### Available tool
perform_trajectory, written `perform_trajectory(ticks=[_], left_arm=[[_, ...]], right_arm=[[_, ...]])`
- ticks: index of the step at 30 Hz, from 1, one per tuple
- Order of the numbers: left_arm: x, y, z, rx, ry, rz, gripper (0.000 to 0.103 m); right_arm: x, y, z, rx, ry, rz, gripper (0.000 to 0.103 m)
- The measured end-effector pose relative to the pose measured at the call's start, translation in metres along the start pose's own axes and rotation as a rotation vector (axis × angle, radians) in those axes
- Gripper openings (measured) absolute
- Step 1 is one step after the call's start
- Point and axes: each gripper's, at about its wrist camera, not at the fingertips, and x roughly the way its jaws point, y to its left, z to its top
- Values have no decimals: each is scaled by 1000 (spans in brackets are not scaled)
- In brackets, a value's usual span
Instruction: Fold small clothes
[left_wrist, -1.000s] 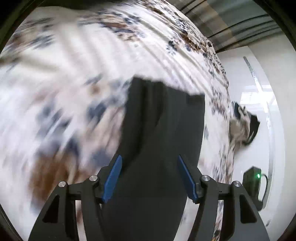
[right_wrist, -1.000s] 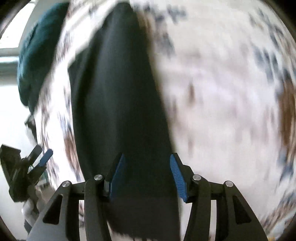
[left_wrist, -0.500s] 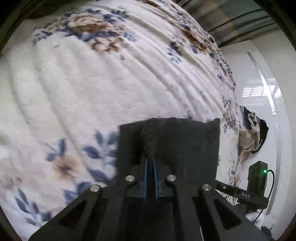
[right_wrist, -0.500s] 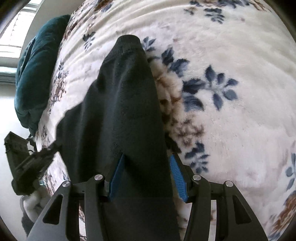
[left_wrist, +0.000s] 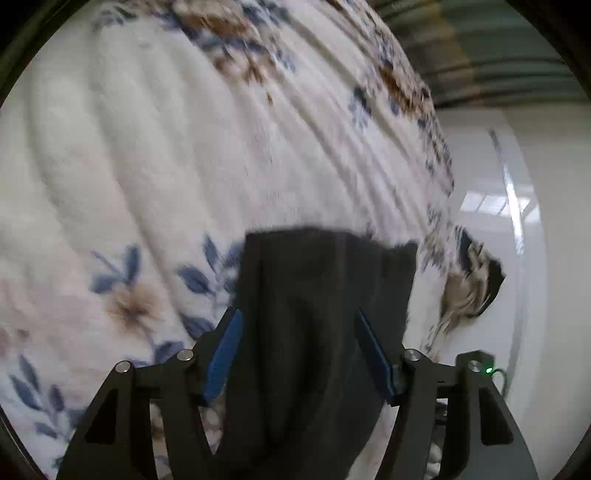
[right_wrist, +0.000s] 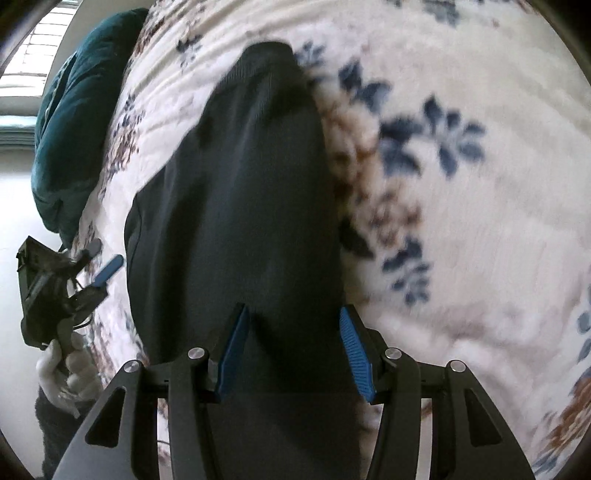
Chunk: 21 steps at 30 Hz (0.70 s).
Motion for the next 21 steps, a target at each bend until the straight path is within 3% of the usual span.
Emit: perform_trajectory(ticks=[1,2,3,5,10,11,13,14,15,17,21], left_arm=[[8,-3,-2,19,-6,22,30],[13,-5,-2,34,-3,38,6],[17,-8,-1,44,-5,52,5],[15,-12,4,72,-26,94,5],[16,-4,10,79,0,121,6],[12,-8,10,83,4,112,7],[1,-16,10,94,5,115,19],[-6,-19,12,95,-9,108,44],[-11,-22,14,100,-29,68,68],[-10,-25,20,104,-54,71,72],[32,-30,39,130,10,122,72]], right_arm=[[3,0,-2,3,3,0,53],[5,-1,-5,6,-3,3,47],[4,-1,-6,15,-18,6,29],[0,-1,-9,12,-36,-14,19],[-2,-6,-10,-5,-32,-58,15],[-1,-5,-8,-22,-12,-59,16],[-6,-3,-2,-31,16,-57,23],[-10,-2,2,-29,13,-50,32],[-17,-1,9,-25,-6,-30,53],[-26,2,25,-14,-50,9,65],[-20,9,76,-6,-116,44,65]])
